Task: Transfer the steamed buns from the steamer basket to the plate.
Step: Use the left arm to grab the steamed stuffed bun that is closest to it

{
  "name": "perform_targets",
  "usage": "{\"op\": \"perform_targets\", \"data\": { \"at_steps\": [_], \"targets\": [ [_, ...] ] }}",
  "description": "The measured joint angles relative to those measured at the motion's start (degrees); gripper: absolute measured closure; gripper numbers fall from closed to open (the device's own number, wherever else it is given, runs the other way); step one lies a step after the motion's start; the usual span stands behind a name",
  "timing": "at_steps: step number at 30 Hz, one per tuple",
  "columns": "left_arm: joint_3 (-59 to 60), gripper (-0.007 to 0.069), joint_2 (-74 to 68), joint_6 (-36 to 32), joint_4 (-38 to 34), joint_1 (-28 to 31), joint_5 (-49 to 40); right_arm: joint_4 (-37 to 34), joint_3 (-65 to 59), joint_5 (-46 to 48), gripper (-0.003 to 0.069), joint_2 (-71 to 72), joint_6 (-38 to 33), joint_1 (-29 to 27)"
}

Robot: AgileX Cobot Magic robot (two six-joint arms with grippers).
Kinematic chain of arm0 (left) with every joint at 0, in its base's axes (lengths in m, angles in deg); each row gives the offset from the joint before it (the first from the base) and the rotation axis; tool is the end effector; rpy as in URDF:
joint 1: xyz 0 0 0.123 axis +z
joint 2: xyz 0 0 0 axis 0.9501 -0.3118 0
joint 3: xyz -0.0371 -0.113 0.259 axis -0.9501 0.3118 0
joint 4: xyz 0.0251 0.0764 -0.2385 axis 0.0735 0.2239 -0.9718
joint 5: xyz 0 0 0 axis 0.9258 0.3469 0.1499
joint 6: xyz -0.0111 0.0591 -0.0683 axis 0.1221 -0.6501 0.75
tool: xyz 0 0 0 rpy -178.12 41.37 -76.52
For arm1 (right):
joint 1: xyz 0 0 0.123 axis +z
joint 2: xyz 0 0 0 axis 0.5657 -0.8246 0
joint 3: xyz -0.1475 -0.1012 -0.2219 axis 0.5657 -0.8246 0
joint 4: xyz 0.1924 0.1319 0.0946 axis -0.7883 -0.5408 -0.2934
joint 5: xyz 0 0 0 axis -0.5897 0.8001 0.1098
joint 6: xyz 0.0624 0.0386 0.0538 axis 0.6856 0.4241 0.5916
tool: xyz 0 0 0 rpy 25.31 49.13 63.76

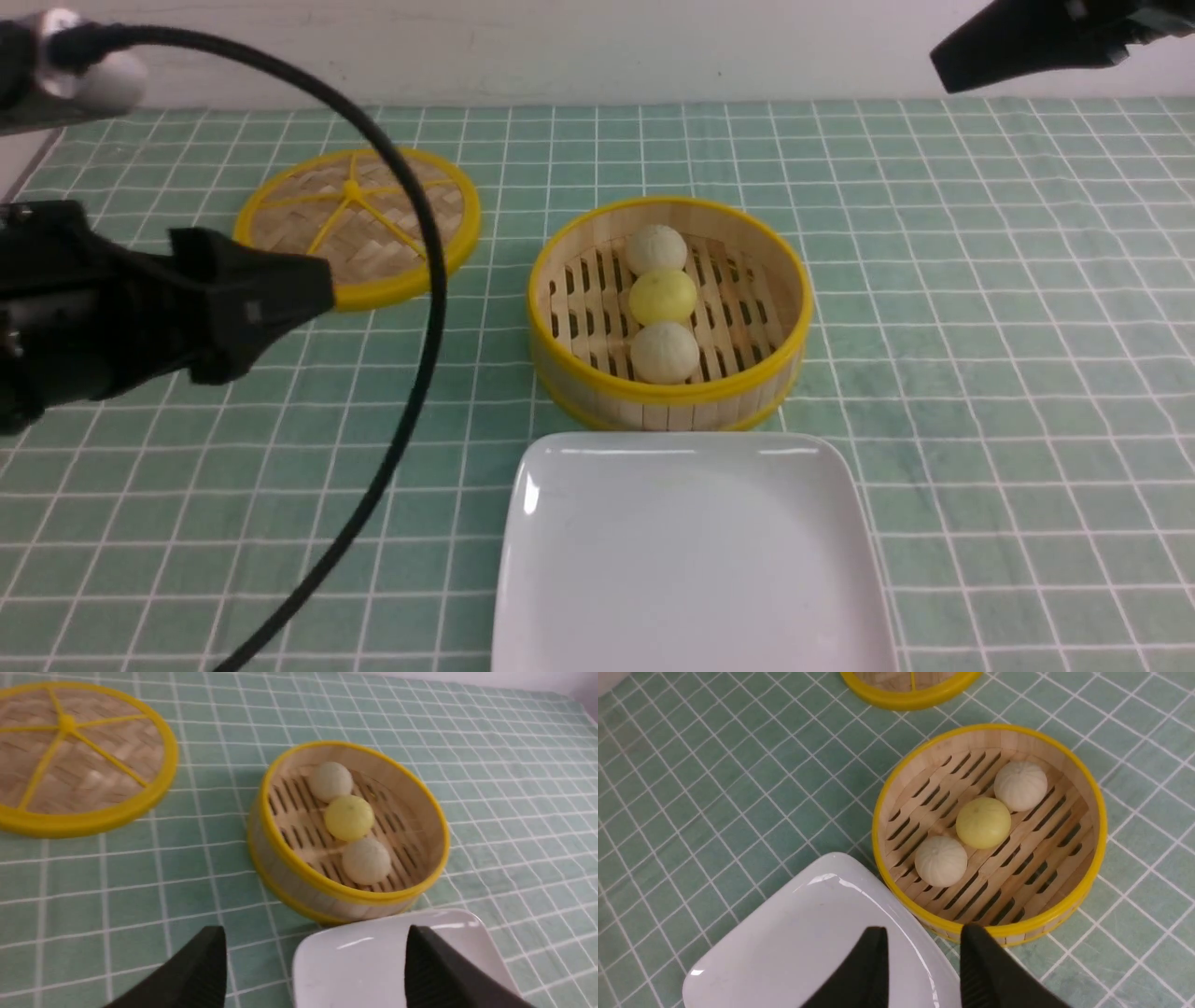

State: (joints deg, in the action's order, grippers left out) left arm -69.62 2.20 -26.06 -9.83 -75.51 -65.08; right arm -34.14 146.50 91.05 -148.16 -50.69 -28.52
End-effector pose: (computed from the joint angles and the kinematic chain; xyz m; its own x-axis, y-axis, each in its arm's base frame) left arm 0.1915 -0.0521 0.3394 -0.5323 -0.0696 -0.8437 0.3786 0.8718 -0.3108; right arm 0.3082 0.0886 0.4381 -0.5275 -0.3642 -0.7675 -0.7343 0.6498 0.1963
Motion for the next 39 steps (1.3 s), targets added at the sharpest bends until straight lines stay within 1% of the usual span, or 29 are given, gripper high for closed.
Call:
{"op": "perform_targets", "data": {
  "at_steps": [1,4,6,9,12,14,16,19,20,22,26,28,29,30,33,34,35,36,37,39],
  "targets": [
    [-0.05,0.0131,-2.78,-5.15,-4.72,0.0,-0.95,-0.43,0.0,0.0,0.0419,0.0,-0.35,0.0],
    [-1.1,0.0142,-8.41,-14.09,-12.98,0.0,-3.94,-0.55,0.0,0.0,0.0419,0.0,-0.58,0.0],
    [-3.06,0.0143,-12.74,-18.54,-17.67,0.0,-6.71,-0.55,0.0,0.0,0.0419,0.0,-0.58,0.0],
    [-6.51,0.0143,-17.53,-20.05,-19.62,0.0,-10.67,-0.55,0.0,0.0,0.0419,0.0,-0.7,0.0],
    [-10.67,0.0143,-21.77,-19.61,-19.32,0.0,-14.65,-0.55,0.0,0.0,0.0419,-0.01,-1.26,0.0],
    [-14.26,0.0143,-24.5,-19.04,-17.44,0.0,-17.46,-0.59,0.0,0.0,0.0419,-0.01,-1.38,0.0],
    [-17.34,0.0146,-26.04,-18.31,-13.68,-0.54,-18.85,-0.59,0.0,0.0,0.0419,-0.01,-1.62,0.0],
    [-20.48,0.0155,-26.56,-17.59,-8.18,-2.79,-18.51,-0.59,0.0,0.0,0.0419,-0.01,-1.62,0.0],
    [-20.67,0.0155,-26.56,-17.59,-7.85,-2.79,-18.44,-0.59,0.0,0.0,0.0419,-0.01,-1.62,0.0],
    [-22.72,0.0161,-26.56,-16.98,-5.15,-5.04,-17.16,-0.59,0.0,0.0,0.0419,-0.01,-1.62,0.0],
    [-24.45,0.0162,-26.56,-14.4,-2.71,-7.92,-13.03,-0.59,0.0,0.0,0.0419,-0.01,-1.46,0.0],
    [-24.86,0.0162,-26.56,-12.46,2.9,-10.08,-9.5,-0.59,0.0,0.0,0.0419,-0.01,-0.76,0.0],
    [-24.86,0.0162,-26.56,-12.07,3.43,-10.45,-9.01,-0.59,0.0,0.0,0.0419,-0.01,-0.76,0.0],
    [-24.86,0.0162,-26.69,-10.2,8.16,-11.79,-7.43,-0.59,0.0,0.0,0.0419,-0.01,-0.76,0.0],
    [-24.86,0.0162,-27.68,-3.82,16.41,-14.64,-3.88,-0.59,0.0,0.0,0.0419,-0.01,-0.72,0.0],
    [-24.86,0.0162,-28.01,-2.5,17.86,-15.3,-2.95,-0.59,0.0,0.0,0.0419,-0.01,-0.72,0.0],
    [-24.86,0.0162,-28.87,0.27,20.68,-16.19,-1.69,-0.59,0.0,0.0,0.0419,-0.01,-0.72,0.0],
    [-24.86,0.0162,-29.0,0.61,21.05,-16.32,-1.47,-0.59,0.0,0.0,0.0419,-0.01,-0.72,0.0],
    [-24.86,0.0162,-30.27,2.85,23.31,-17.28,0.3,-0.59,0.0,0.0,0.0419,-0.01,-0.72,0.0],
    [-24.86,0.0162,-31.39,3.79,24.38,-17.88,1.6,-0.59,0.0,0.0,0.0419,-0.01,-0.72,0.0]
  ]
}}
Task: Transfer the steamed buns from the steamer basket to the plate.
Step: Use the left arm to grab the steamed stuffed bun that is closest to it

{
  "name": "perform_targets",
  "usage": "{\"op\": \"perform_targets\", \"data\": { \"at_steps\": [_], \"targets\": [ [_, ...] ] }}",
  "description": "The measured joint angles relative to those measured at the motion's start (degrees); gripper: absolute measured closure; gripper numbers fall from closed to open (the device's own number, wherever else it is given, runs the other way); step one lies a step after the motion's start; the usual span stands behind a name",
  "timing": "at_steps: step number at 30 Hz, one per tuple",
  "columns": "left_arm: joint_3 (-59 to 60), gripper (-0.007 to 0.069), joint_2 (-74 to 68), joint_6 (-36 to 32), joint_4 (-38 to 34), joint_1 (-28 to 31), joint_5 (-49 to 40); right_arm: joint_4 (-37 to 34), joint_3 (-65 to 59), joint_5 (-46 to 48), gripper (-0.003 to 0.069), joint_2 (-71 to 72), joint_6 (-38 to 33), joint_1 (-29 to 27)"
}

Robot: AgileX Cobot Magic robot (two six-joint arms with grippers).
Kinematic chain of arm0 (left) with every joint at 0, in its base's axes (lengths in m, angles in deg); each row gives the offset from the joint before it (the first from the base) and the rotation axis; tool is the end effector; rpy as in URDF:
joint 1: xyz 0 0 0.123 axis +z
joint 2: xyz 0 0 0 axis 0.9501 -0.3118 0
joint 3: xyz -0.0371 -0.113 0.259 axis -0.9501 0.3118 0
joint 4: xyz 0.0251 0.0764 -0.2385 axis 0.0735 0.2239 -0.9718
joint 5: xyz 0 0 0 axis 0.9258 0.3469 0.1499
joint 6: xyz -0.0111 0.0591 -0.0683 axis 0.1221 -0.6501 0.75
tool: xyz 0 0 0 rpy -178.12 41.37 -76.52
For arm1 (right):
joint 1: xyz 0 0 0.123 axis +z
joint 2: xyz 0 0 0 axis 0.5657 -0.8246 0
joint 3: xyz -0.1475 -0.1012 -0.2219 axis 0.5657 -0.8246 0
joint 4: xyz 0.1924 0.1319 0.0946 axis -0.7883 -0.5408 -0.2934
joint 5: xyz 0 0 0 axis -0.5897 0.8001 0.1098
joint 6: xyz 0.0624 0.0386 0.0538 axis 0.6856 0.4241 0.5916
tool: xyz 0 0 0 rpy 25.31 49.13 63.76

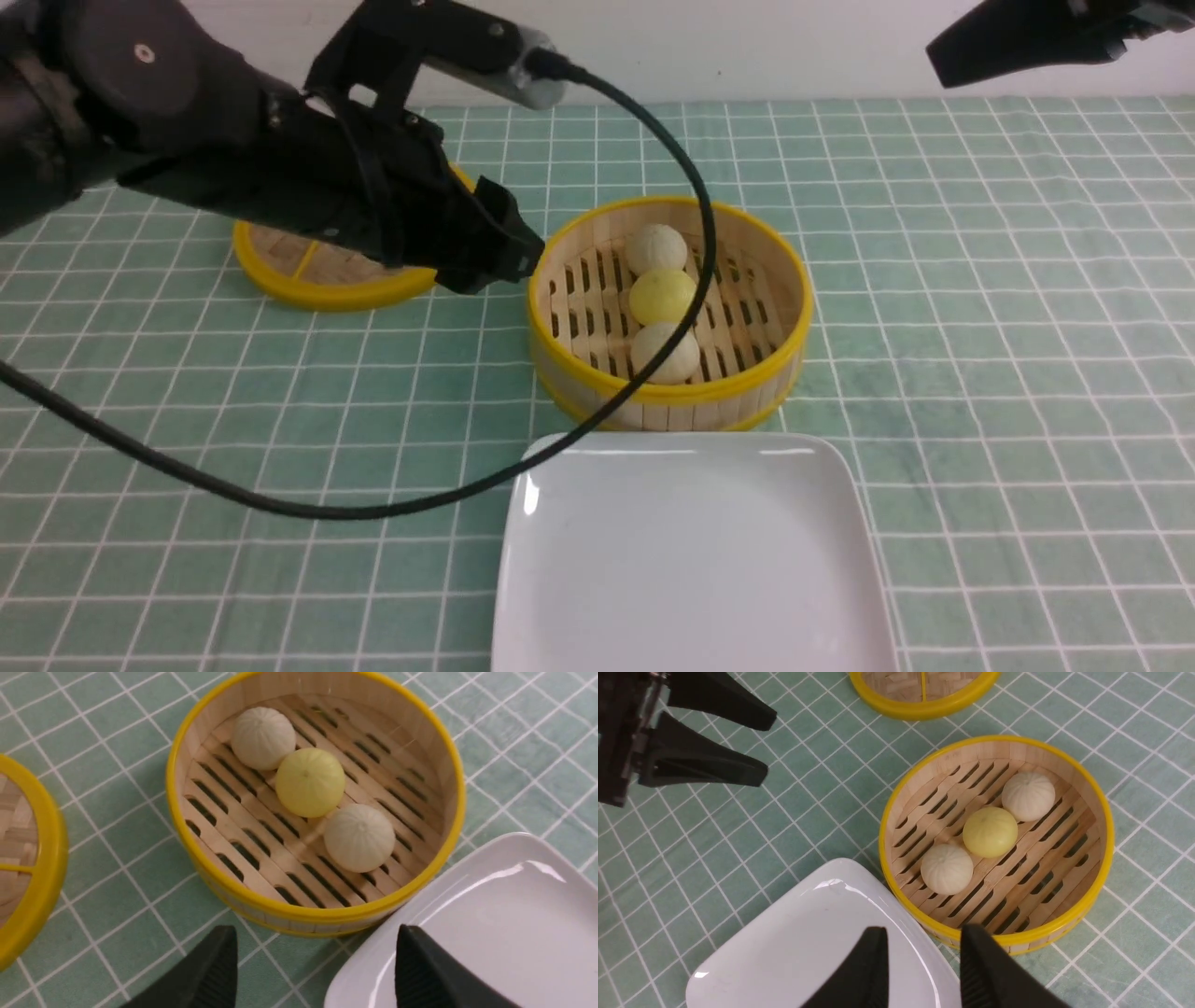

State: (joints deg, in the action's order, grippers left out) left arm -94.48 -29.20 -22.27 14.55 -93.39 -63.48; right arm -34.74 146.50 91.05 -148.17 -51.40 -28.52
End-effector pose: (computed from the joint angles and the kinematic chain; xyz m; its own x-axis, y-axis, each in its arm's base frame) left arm 0.3071 -0.1441 0.3212 -0.5007 0.4154 -0.7595 0.6361 0.7716 0.0026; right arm 0.3080 0.0893 0.4387 -0.5183 -0.3659 -0.7730 -0.7423 0.6413 0.1941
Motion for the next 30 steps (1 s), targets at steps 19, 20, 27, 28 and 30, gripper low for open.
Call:
{"op": "perform_targets", "data": {
  "at_steps": [19,20,27,28,30],
  "targets": [
    [-4.61,0.0132,-15.52,-2.23,-5.0,-5.29,6.02,0.0,0.0,0.0,0.0419,0.0,3.02,0.0],
    [-4.78,0.0132,-15.63,-2.22,-5.08,-5.57,6.02,0.0,0.0,0.0,0.0419,0.0,3.0,0.0],
    [-9.88,0.013,-19.05,-1.09,-7.39,-7.42,6.42,0.0,0.0,0.0,0.0419,0.0,3.11,0.0],
    [-10.49,0.0131,-19.98,-0.67,-7.52,-7.42,6.74,0.0,0.0,0.0,0.0419,0.0,3.16,0.0],
    [-10.61,0.0131,-20.84,-0.47,-7.52,-7.42,6.8,0.0,0.0,0.0,0.0419,0.0,3.16,0.0]
  ]
}}
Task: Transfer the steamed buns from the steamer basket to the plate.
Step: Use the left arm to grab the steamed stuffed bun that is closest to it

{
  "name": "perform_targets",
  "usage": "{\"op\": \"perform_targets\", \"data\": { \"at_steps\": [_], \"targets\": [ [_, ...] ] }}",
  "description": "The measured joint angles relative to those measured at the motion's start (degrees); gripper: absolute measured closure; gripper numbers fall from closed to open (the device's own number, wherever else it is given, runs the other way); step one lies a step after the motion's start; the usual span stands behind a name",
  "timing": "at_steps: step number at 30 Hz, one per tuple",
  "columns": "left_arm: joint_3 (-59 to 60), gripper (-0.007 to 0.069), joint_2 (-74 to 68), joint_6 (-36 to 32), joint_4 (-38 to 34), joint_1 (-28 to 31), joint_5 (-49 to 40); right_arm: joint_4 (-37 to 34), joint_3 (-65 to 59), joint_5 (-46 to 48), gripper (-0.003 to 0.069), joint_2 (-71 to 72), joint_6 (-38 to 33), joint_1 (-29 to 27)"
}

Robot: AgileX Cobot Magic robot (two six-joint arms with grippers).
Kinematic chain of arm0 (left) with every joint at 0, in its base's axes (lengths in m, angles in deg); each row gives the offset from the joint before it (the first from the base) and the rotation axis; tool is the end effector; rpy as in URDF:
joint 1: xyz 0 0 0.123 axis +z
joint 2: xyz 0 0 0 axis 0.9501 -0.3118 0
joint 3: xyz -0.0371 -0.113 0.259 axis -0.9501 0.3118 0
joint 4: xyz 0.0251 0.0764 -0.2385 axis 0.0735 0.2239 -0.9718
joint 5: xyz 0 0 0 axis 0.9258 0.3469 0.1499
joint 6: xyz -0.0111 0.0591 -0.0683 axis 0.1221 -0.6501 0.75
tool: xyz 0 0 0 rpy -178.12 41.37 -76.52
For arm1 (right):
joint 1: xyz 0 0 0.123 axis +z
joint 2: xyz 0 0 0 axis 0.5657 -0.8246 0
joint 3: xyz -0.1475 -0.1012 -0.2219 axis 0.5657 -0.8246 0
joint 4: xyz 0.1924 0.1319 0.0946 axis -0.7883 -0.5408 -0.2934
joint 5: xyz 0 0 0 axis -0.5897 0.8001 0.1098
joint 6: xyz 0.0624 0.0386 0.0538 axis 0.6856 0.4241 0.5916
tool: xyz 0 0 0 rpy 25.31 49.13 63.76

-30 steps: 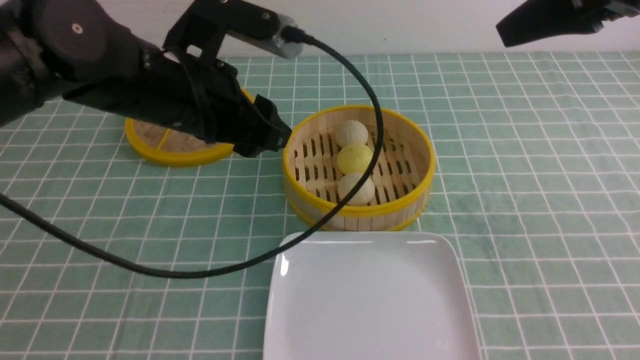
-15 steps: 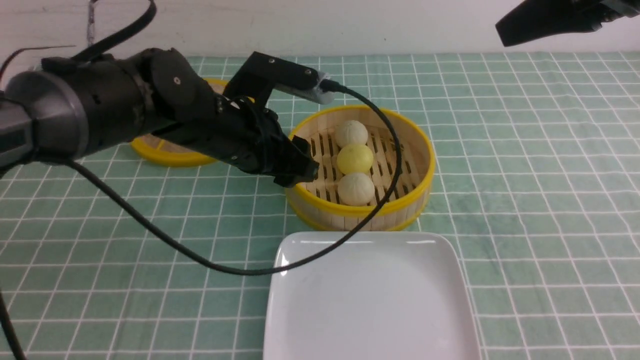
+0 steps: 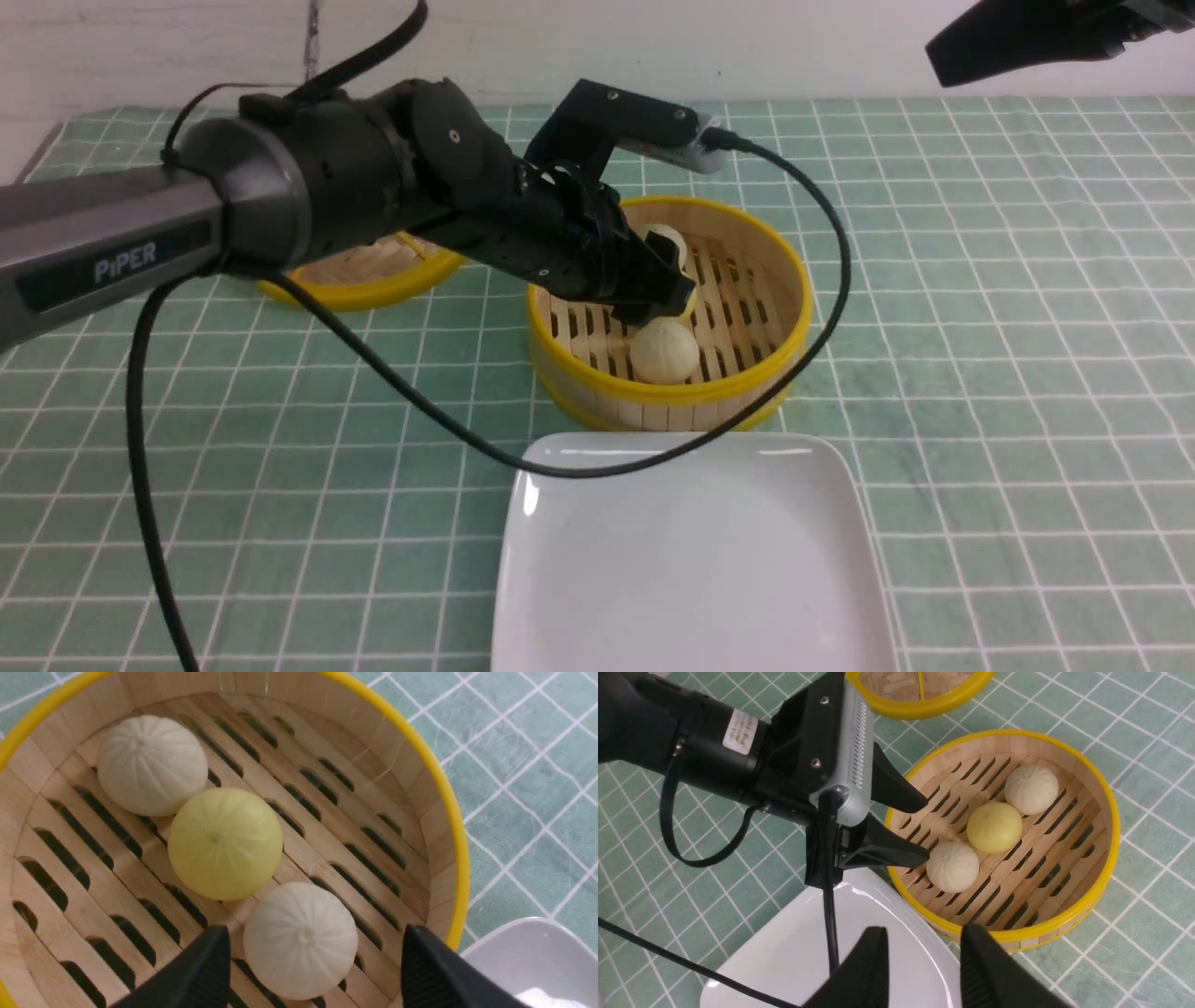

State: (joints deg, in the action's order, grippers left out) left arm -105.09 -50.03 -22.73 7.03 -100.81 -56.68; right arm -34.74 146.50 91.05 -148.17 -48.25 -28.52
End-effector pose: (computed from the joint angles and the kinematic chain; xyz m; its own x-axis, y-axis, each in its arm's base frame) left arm 0.3628 -0.2260 0.2482 -0.5648 0.3912 -0.7266 0.6627 0.7398 -0.1167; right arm 0.3080 0.0893 0.4387 -0.5583 -0.3302 -0.7611 -0.7127 0.6604 0.2363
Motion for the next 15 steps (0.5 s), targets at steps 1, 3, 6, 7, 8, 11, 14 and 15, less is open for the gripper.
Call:
{"op": "perform_targets", "data": {
  "at_steps": [1,3,6,7,8,11,14,15],
  "targets": [
    [0.0,0.0131,-0.36,0.01,0.0,0.0,0.0,0.0,0.0,0.0,0.0419,0.0,0.0,0.0],
    [0.0,0.0131,-1.22,0.06,-0.21,0.0,-0.14,0.0,0.0,0.0,0.0419,0.0,0.0,0.0],
    [-0.06,0.0131,-2.08,0.06,-0.62,0.0,0.01,0.0,0.0,0.0,0.0419,0.0,0.0,0.0],
    [-0.19,0.0131,-3.1,0.06,-0.92,0.0,0.2,0.0,0.0,0.0,0.0419,0.0,0.0,0.0],
    [-0.19,0.0131,-3.23,0.06,-0.93,0.0,0.2,0.0,0.0,0.0,0.0419,0.0,0.0,0.0],
    [-0.25,0.0131,-5.15,0.06,-1.59,0.0,0.44,0.06,0.0,0.0,0.0419,0.0,0.0,0.0],
    [-0.25,0.0131,-5.88,0.08,-1.98,0.0,0.44,0.06,0.0,0.0,0.0419,0.0,0.0,0.0],
    [-0.25,0.0131,-6.01,0.08,-1.98,0.0,0.49,0.06,0.0,0.0,0.0419,0.0,0.0,0.0]
  ]
}}
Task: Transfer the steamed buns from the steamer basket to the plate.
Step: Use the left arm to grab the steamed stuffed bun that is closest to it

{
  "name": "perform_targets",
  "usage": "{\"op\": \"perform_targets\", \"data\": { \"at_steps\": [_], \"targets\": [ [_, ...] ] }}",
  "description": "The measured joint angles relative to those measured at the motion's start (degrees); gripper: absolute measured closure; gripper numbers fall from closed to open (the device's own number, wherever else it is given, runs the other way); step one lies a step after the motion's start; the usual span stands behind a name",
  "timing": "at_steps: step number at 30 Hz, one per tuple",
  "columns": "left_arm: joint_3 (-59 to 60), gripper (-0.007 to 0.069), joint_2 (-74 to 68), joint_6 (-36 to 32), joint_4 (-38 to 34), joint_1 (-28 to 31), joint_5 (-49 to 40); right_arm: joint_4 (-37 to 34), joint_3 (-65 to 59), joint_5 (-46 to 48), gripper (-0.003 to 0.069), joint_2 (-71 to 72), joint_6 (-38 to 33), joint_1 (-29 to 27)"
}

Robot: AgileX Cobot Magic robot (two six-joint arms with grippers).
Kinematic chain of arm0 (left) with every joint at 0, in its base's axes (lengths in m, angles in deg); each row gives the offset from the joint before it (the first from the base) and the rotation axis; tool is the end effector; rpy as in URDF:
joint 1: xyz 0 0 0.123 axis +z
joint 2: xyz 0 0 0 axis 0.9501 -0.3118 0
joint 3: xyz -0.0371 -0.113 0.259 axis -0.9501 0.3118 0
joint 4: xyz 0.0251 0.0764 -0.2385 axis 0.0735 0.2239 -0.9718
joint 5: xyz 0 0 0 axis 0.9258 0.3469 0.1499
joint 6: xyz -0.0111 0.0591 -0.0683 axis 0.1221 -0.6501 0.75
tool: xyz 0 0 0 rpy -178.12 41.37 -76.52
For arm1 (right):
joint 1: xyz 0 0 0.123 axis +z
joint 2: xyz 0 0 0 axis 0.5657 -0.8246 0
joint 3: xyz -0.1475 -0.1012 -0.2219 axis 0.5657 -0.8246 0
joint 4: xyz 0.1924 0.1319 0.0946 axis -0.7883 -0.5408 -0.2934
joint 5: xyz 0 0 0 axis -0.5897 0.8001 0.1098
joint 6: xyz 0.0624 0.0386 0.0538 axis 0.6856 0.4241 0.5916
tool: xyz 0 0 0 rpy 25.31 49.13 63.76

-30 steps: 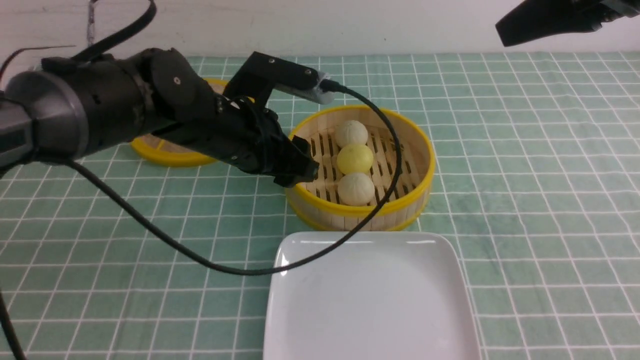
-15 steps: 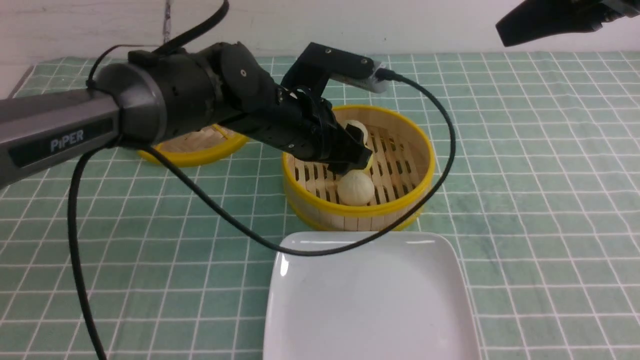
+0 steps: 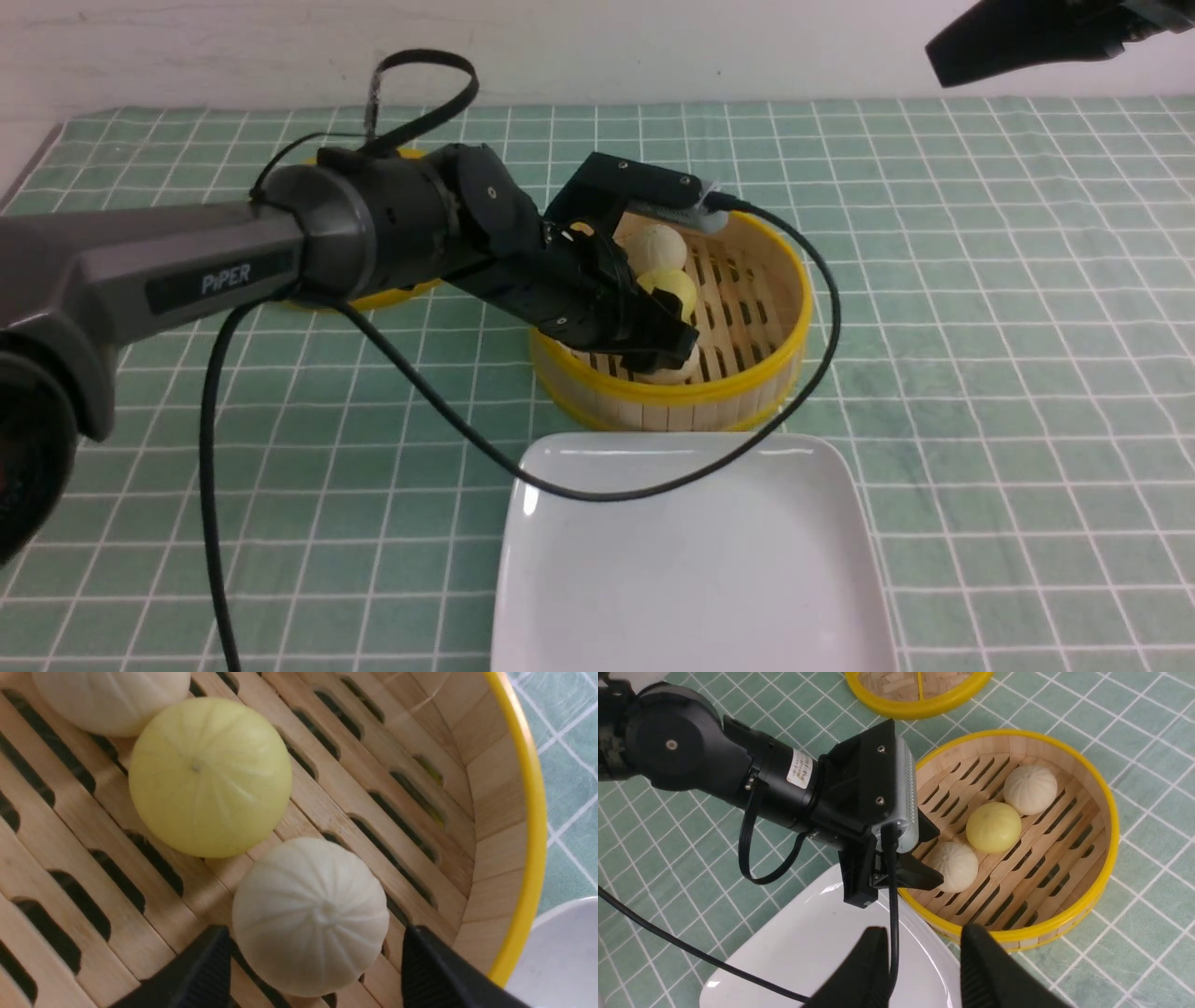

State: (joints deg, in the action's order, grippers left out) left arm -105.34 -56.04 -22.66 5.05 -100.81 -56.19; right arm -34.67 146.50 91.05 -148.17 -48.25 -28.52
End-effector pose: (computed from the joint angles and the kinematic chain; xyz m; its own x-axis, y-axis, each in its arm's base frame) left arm 0.3733 -0.2327 0.2051 -0.6395 0.3926 -0.6610 0.6345 0.7550 -0.1655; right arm 0.3081 0.0892 0.4386 -0.5583 -0.3309 -0.7608 -0.7126 0.6609 0.2354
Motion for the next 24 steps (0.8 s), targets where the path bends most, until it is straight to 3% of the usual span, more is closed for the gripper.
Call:
{"op": "perform_targets", "data": {
  "at_steps": [5,10,19,24],
  "targets": [
    [-0.11,0.0144,-0.18,-0.06,-0.17,0.0,1.3,-0.05,0.0,0.0,0.0419,-0.05,0.0,0.0],
    [-0.11,0.0204,-0.24,-0.06,-0.64,0.0,1.48,-0.05,0.0,0.0,0.0419,-0.23,0.0,0.0],
    [-0.11,0.0496,-0.24,-0.06,-2.2,0.0,1.48,-0.05,0.0,0.0,0.0419,-0.51,0.0,0.0],
    [-0.11,0.055,-0.93,-0.06,-3.08,0.0,1.36,-0.1,0.0,0.0,0.0419,-0.51,0.0,0.0]
  ]
}}
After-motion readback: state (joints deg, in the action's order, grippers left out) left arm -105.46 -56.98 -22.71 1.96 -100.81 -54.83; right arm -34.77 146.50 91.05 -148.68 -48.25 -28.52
